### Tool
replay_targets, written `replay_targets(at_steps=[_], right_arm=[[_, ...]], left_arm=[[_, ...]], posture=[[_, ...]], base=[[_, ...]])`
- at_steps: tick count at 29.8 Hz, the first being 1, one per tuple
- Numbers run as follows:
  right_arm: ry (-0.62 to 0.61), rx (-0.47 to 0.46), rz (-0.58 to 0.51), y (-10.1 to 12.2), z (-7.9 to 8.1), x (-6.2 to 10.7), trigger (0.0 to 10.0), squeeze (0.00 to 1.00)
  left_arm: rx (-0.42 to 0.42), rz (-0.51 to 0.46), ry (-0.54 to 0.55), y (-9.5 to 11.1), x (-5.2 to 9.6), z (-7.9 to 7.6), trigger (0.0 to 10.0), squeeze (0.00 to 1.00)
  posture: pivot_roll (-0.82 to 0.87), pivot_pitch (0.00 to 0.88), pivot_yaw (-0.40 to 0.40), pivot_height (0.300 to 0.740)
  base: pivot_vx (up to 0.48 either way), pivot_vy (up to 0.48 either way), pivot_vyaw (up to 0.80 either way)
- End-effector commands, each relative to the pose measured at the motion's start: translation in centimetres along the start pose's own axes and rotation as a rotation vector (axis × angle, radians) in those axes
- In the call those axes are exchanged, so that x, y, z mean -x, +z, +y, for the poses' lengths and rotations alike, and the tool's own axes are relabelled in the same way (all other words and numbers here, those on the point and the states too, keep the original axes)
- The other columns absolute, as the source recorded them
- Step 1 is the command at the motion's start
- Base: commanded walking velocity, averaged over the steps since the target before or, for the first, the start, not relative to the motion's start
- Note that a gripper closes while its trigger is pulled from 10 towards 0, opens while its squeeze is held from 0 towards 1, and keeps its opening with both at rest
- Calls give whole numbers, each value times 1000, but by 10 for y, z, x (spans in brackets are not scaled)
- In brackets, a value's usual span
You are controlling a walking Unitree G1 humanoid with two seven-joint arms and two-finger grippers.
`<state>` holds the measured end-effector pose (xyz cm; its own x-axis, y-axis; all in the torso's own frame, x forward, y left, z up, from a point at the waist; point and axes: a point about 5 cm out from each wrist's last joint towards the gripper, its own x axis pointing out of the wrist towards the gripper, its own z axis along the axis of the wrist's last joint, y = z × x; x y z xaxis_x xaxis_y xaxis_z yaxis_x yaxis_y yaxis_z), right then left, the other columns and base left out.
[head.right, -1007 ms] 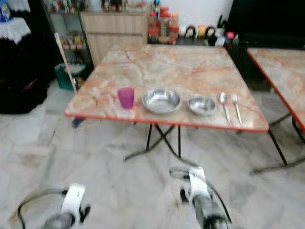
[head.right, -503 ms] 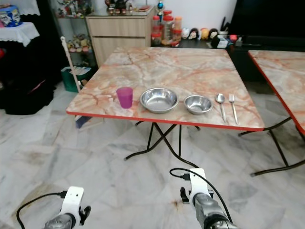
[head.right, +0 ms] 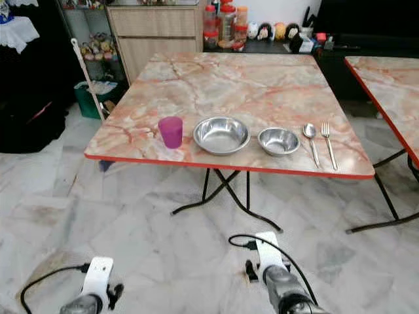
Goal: Setting the table
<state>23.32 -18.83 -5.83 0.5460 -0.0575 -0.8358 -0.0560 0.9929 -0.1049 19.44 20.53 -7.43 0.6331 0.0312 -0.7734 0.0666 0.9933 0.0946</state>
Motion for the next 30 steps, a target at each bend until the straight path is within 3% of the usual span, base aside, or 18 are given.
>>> replay_targets(at_steps=[1, 7, 16, 19, 22, 28, 30], right_arm=[[-5, -8, 26, -9, 4, 0, 10000, 0], [25, 20, 44, -26, 14, 1, 10000, 0], [7, -69, 64, -36, 17, 1, 10000, 0], [4, -42, 60, -35, 12, 1, 10000, 0], [14, -48, 34, -34, 8, 2, 10000, 0], [-39, -115, 27, -39, -7, 3, 10000, 0], [-29, -57, 28, -36, -11, 3, 10000, 0]], left_arm=[[11, 16, 6, -10, 4, 8, 10000, 0], [121, 19, 47, -32, 12, 18, 10000, 0], [114, 31, 59, -41, 16, 21, 10000, 0], [106, 38, 41, -40, 15, 17, 10000, 0], [156, 30, 40, -42, 15, 11, 10000, 0], [155, 34, 12, -43, 13, -4, 10000, 0], [182, 51, 20, -43, 12, -8, 10000, 0]], posture=[[-47, 11, 61, 740], [-89, 44, 74, 740], [-159, 75, 118, 740], [-132, 91, 106, 740], [-112, 93, 100, 740], [-79, 67, 104, 740], [-48, 56, 111, 740]], base=[[0, 0, 0], [0, 0, 0], [0, 0, 0], [0, 0, 0], [0, 0, 0], [0, 0, 0], [0, 0, 0]])
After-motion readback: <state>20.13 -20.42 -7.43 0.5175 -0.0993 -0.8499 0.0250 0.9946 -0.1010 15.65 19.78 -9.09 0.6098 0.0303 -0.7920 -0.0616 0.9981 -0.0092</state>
